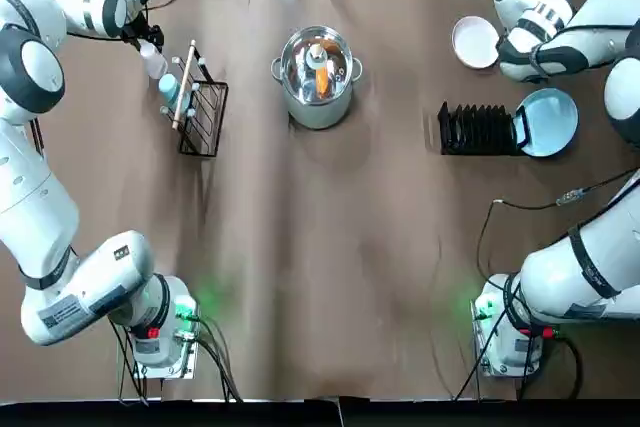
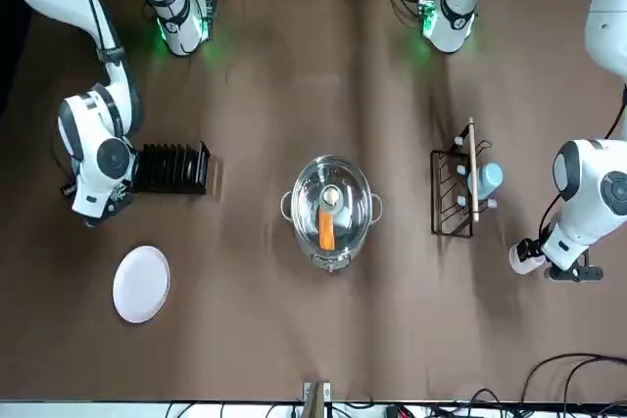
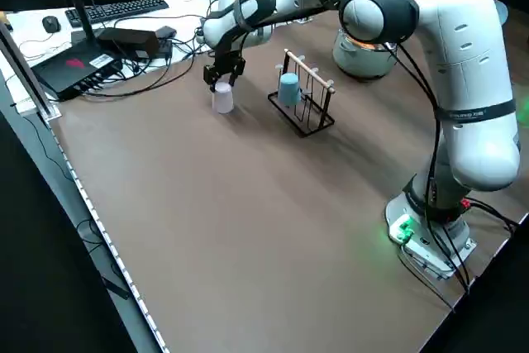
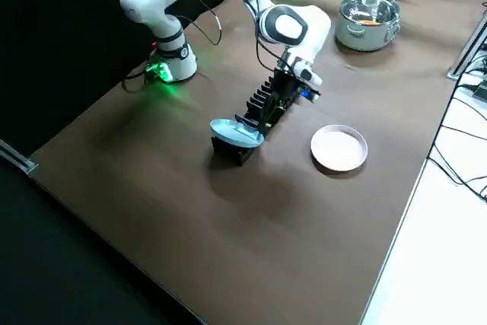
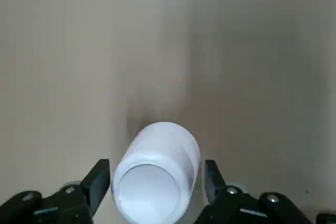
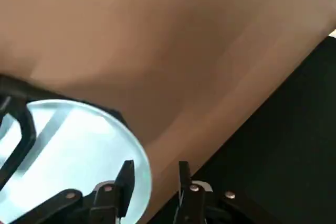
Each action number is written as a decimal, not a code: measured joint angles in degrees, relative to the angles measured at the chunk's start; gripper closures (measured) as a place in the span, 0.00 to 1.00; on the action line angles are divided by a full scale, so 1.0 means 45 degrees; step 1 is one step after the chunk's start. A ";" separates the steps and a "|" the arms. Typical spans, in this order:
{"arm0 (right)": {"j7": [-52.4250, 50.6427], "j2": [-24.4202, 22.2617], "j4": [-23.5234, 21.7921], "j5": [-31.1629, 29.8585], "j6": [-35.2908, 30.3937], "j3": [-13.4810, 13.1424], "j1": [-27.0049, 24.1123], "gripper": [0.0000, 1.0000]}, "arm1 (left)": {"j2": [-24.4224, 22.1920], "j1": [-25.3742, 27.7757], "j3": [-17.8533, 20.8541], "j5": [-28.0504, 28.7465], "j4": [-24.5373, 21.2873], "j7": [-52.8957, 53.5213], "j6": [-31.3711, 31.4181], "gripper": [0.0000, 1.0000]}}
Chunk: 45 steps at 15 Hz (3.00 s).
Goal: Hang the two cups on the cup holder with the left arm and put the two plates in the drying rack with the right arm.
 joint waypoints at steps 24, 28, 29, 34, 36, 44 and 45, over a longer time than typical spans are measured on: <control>0.3170 0.5726 0.5484 1.2002 0.6668 -0.0030 -0.1654 0.68 | -0.4216 -0.0046 -0.2349 -0.3303 0.0327 -0.7264 -0.6448 0.34; 0.3354 0.5739 0.5590 1.2169 0.7140 -0.0017 -0.1684 0.95 | -0.4238 -0.0151 -0.2671 -0.3217 -0.0679 -0.8008 -0.6506 0.34; 0.3353 0.5723 0.5618 1.2174 0.7131 -0.0012 -0.1684 0.96 | -0.4238 -0.0119 -0.2667 -0.3092 -0.0845 -0.8008 -0.6505 0.34; 0.3340 0.5421 0.5946 1.2174 0.6431 0.0148 -0.1593 0.96 | -0.4294 -0.0097 -0.2665 -0.2846 -0.1252 -0.8008 -0.6493 0.34; 0.3322 0.4830 0.6100 1.2173 0.5289 0.0256 -0.1573 0.96 | -0.4329 -0.0097 -0.2666 -0.2621 -0.1371 -0.8012 -0.6484 0.34; 0.0899 0.1787 0.6193 1.1838 -0.0161 0.0195 -0.1595 0.96 | -0.4336 -0.0119 -0.2665 -0.2191 -0.2601 -0.8443 -0.4600 0.34; 0.0499 0.1436 0.6189 1.1677 -0.1069 0.0113 -0.1663 0.96 | -0.4336 -0.0119 -0.2665 -0.2149 -0.2702 -0.8446 -0.4446 0.34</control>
